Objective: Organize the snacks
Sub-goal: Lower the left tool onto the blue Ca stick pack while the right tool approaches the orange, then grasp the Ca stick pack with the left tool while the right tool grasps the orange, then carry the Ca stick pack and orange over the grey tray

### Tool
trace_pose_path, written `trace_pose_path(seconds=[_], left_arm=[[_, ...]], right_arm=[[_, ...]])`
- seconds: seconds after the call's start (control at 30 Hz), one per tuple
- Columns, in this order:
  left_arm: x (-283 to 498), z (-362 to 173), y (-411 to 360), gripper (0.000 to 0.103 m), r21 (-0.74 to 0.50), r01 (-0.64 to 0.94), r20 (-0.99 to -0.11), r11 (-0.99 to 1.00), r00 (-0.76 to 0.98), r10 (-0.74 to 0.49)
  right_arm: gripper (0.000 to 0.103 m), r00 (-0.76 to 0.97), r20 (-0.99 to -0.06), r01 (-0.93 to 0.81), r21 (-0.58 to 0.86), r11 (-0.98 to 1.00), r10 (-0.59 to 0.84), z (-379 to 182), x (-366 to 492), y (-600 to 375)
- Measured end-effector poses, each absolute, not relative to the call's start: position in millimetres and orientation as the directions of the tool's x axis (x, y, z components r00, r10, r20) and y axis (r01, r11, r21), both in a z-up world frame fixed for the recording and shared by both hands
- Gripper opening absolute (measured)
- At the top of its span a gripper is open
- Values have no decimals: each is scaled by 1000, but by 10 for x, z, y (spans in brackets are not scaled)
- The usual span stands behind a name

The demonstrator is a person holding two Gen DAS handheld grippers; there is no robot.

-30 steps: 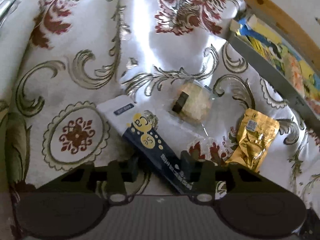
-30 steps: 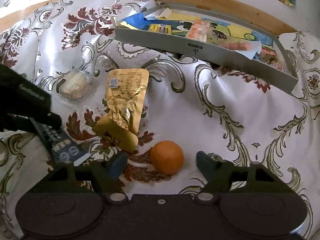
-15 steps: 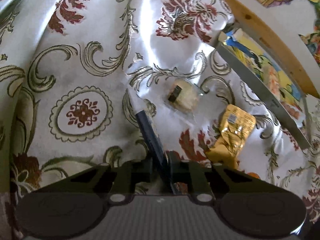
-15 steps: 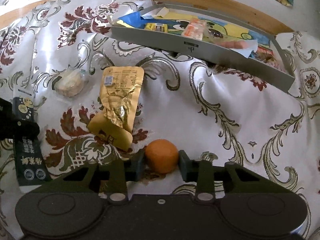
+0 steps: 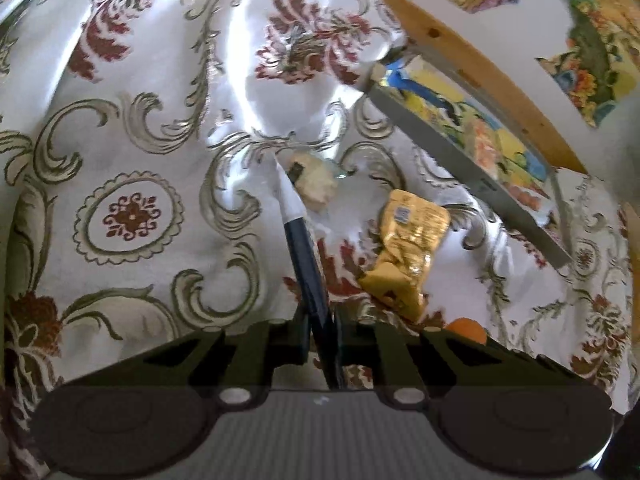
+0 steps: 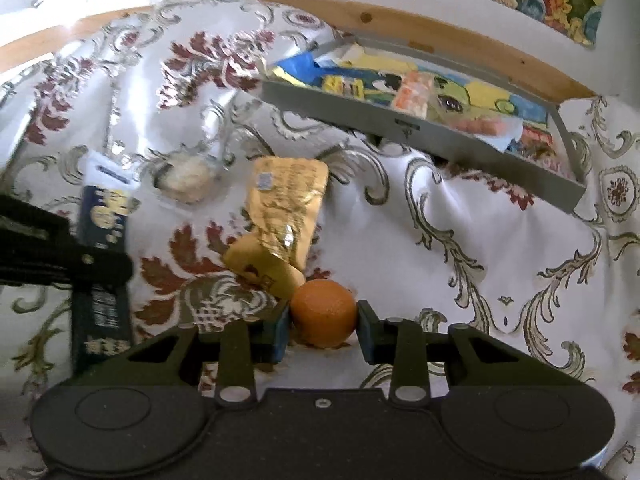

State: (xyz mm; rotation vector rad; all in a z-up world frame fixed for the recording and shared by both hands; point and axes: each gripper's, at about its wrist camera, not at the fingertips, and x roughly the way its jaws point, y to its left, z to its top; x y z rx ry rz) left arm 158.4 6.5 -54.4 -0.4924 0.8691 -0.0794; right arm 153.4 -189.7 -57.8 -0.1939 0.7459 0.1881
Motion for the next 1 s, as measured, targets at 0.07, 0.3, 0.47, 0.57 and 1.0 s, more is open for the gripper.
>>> trace_pose_path(seconds=[0.07, 0.3, 0.47, 0.57, 1.0], left_arm=[[1559, -533, 54, 11, -448, -117, -705, 886, 656, -270], [1511, -476, 12, 9, -466, -71, -671, 882, 679, -299], [1523, -465, 17, 9, -517, -57, -652, 854, 673, -350], [1554, -455, 12, 9, -529, -54, -647, 847, 672, -361], [1969, -60, -165, 9, -536, 11, -584, 844, 718, -379]], right_arm=[[36, 730, -674, -239, -102, 966, 110, -518, 1486, -1892], [36, 760, -640, -212, -76, 974, 116, -357, 1387, -1944], [36, 780, -614, -203, -60, 977, 124, -262, 1338, -1983], [36, 794, -594, -199, -53, 979, 129, -207, 1312, -2001], [36, 860, -492, -158, -10, 987, 133, 29, 1368, -2175]])
